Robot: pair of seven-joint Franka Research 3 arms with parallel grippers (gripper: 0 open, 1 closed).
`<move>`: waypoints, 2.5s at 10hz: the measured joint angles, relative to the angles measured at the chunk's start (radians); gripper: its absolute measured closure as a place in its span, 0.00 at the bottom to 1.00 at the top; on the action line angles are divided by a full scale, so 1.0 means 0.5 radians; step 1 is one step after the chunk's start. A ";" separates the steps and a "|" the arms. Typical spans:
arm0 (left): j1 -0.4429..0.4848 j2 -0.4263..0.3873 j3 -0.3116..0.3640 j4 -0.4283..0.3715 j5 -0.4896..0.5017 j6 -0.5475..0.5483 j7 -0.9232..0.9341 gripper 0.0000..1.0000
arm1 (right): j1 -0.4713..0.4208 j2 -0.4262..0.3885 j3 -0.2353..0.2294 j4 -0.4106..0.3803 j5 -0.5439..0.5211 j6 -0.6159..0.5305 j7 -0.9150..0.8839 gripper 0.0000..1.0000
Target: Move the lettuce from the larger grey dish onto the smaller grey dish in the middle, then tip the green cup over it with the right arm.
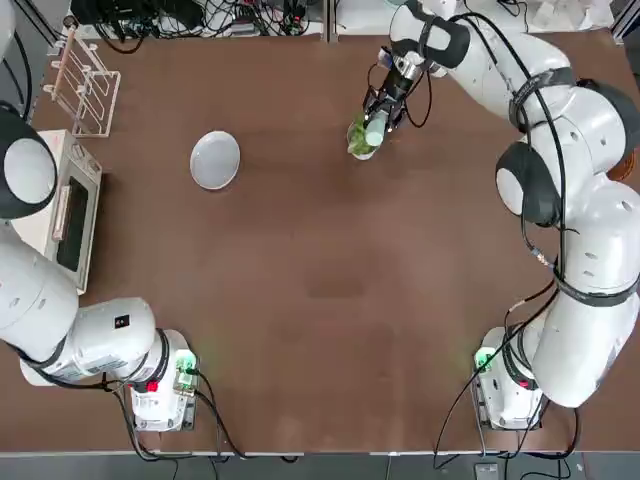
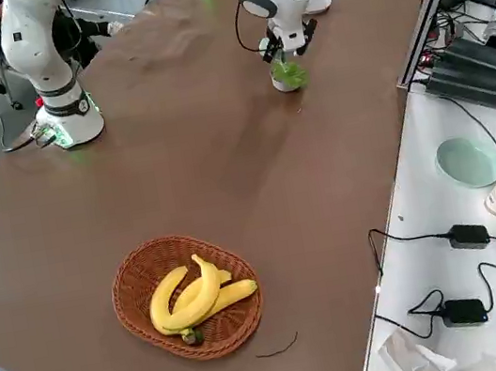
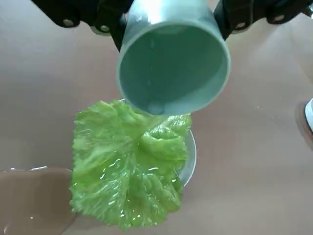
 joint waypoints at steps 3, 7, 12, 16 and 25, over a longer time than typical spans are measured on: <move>0.020 0.000 0.001 0.002 0.000 0.000 0.018 0.00 | -0.006 0.000 0.004 0.010 0.041 0.000 0.002 0.32; 0.020 -0.007 -0.001 0.017 0.021 0.002 0.018 0.00 | -0.126 -0.044 -0.029 0.018 0.050 -0.002 -0.628 0.32; 0.015 -0.097 -0.023 0.076 0.057 0.002 0.017 0.00 | -0.294 -0.154 -0.296 -0.177 0.051 0.056 -2.211 0.32; 0.017 -0.097 -0.013 0.117 0.057 0.002 0.017 0.00 | -0.454 -0.277 -0.302 -0.599 0.089 0.335 -3.251 0.32; 0.004 -0.092 -0.018 0.116 0.055 0.002 0.016 0.00 | -1.133 -0.350 0.207 -1.032 0.928 0.149 -4.921 0.32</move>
